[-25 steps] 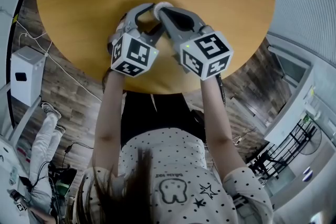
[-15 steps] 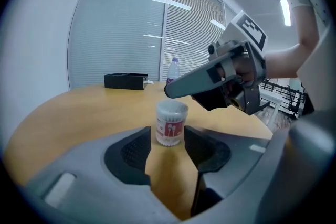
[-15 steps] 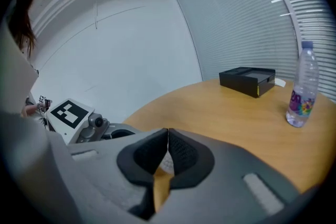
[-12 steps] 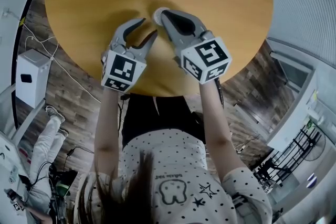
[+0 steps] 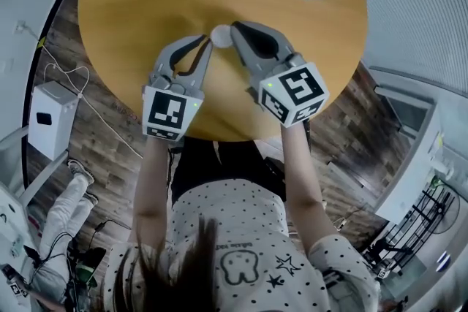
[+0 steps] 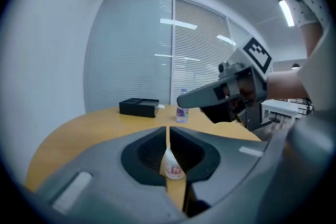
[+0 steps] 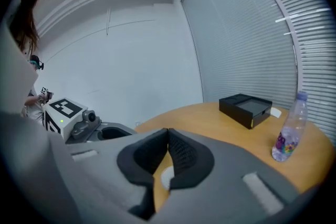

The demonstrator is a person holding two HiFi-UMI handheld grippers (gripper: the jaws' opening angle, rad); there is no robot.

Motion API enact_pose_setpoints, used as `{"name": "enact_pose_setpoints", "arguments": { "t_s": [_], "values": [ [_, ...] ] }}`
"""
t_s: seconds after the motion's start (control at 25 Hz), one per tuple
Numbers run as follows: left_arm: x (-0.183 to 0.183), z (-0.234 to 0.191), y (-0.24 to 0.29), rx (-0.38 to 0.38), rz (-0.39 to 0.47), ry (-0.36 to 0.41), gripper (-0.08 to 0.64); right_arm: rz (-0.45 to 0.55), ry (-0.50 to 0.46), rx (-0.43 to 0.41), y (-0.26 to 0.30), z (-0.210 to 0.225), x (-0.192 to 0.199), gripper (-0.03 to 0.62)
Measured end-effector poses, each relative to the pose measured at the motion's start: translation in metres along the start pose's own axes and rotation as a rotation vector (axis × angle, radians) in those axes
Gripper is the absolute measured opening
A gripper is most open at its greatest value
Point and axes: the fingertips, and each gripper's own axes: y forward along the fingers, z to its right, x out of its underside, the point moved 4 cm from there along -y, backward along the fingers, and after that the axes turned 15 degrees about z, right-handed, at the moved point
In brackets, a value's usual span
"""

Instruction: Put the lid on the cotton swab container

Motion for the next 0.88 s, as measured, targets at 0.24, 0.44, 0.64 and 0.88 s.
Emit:
{"name": "enact_pose_setpoints", "arguments": {
  "t_s": [0.24, 0.44, 0.64, 0.88],
  "values": [
    [-0.034, -0.006, -0.003, -0.084, 0.039, -0.007, 0.009, 0.071, -0.023, 0.041, -0.018, 0.003, -0.036, 0.005],
    [-0.073, -0.006, -0.012, -0.134, 0.096, 0.021, 0.009, 0.167, 0.000, 0.100, -0.043, 0.006, -0.069, 0.005],
    [-0.117, -0.007, -0.033, -0.174, 0.153, 0.010, 0.011, 0.262, -0.009, 0.127, -0.068, -0.007, -0.108, 0.005],
    [-0.168, 0.003, -0.044, -0.190, 0.268, 0.055, 0.009, 0.353, -0.035, 0.141, -0.099, -0.015, -0.148, 0.005]
  ]
}}
